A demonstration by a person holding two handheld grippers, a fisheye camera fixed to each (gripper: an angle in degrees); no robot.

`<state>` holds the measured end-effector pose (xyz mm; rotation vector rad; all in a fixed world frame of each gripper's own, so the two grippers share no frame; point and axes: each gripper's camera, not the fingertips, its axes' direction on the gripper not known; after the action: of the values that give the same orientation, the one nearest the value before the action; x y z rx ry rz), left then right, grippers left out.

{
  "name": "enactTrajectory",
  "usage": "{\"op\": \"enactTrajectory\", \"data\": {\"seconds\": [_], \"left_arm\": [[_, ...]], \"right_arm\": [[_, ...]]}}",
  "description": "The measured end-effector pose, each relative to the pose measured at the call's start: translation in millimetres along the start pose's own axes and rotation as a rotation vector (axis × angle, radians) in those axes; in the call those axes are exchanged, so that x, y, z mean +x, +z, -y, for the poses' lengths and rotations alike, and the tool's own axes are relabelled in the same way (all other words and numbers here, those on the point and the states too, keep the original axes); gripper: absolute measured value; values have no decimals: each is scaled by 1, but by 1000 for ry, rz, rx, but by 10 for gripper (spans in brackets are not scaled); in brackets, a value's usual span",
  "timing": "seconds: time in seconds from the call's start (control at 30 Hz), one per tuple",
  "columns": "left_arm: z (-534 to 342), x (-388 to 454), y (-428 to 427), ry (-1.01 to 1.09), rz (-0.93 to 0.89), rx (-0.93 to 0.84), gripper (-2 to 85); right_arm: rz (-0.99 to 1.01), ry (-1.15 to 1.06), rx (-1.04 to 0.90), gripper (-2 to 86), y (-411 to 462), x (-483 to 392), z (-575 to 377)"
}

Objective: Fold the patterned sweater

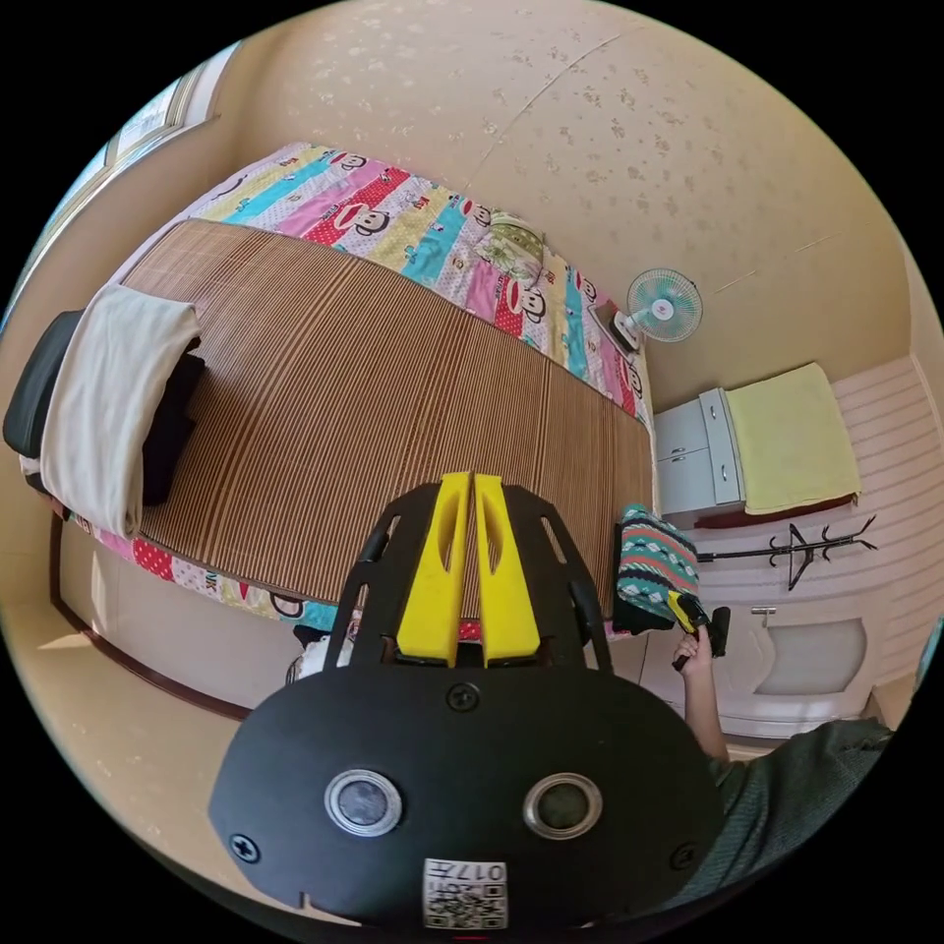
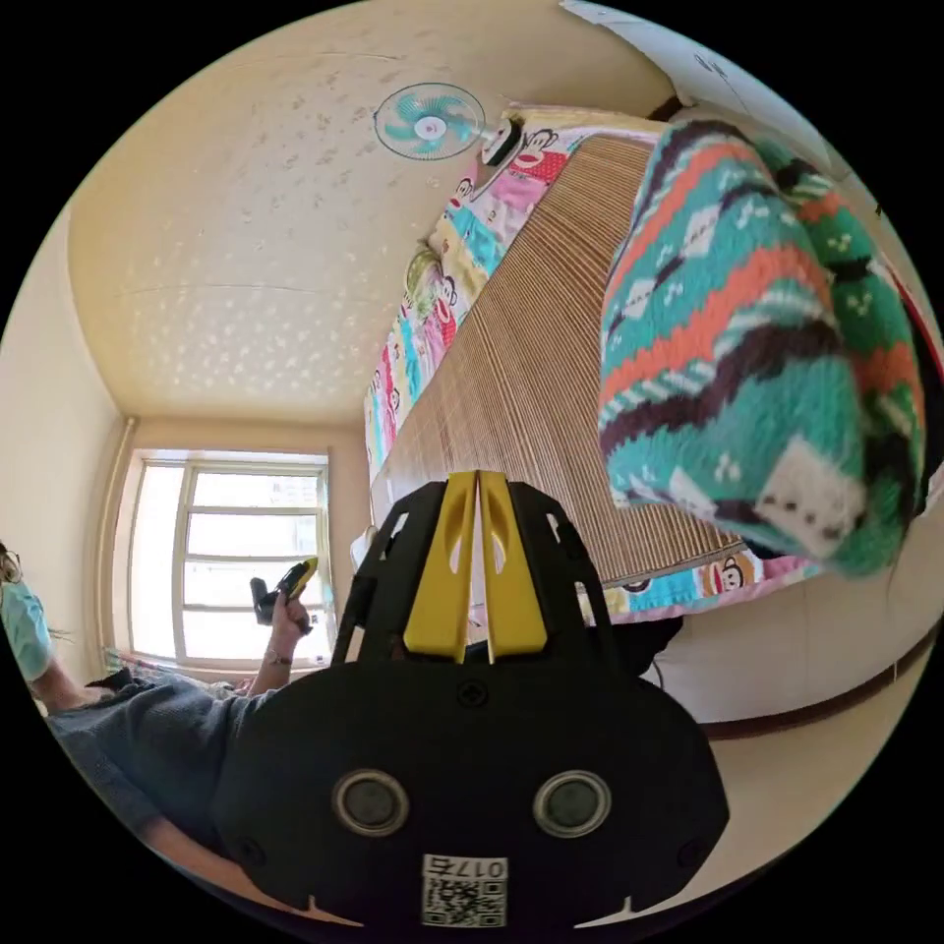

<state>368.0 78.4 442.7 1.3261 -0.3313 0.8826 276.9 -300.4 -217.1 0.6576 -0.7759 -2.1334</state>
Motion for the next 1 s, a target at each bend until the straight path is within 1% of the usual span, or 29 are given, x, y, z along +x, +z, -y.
{"op": "enactTrajectory", "data": {"seconds": [0.07,0.1,0.13,0.17,0.2,0.27,0.33,0.4,0.43,0.5,0.57,0.6,0.67,0.7,0.77,0.8,0.83,0.9,1.0], "left_arm": [[-1,4,8,24,-4,10,-10],[-1,6,13,40,-2,12,-10],[-1,7,16,47,-2,12,-10],[-2,7,22,64,-2,12,-10],[-2,7,30,81,-2,7,-10],[-3,3,44,90,0,-8,-10],[-3,-5,58,81,-8,-30,-10],[-1,-13,71,77,-38,-37,-10],[0,-15,73,80,-44,-34,-10],[6,-19,83,97,-60,-36,-10],[14,-20,91,122,-90,-46,-10],[19,-20,97,142,-113,-52,-10],[27,-22,107,160,-127,-57,-10],[32,-24,113,160,-128,-59,-10],[39,-30,124,149,-136,-68,-10],[43,-34,130,148,-147,-73,-10],[45,-36,132,149,-151,-75,-10],[54,-48,141,143,-147,-91,-10],[68,-66,150,133,-135,-120,-10]], "right_arm": [[-351,7,141,46,-42,-15,16],[-435,18,167,68,-49,-15,20],[-547,13,193,113,-58,-15,29],[-570,-36,173,132,-56,-13,40],[-557,-57,148,142,-51,-9,46],[-411,-28,-13,151,-15,17,68],[-368,-19,-104,152,18,25,74],[-506,6,-85,127,38,21,73],[-536,-12,-55,90,43,8,71],[-457,-76,-21,68,44,-17,68],[-248,-88,-2,54,48,-42,59],[-184,-95,-7,52,51,-47,54],[-3,-148,-101,48,84,-61,32],[12,-169,-141,48,94,-64,26],[-51,-227,-262,48,129,-64,5],[-73,-221,-277,48,134,-61,2],[-102,-197,-280,48,137,-54,-2],[-103,-147,-226,46,130,-42,-1],[-86,-54,-60,44,93,-19,2]]}}
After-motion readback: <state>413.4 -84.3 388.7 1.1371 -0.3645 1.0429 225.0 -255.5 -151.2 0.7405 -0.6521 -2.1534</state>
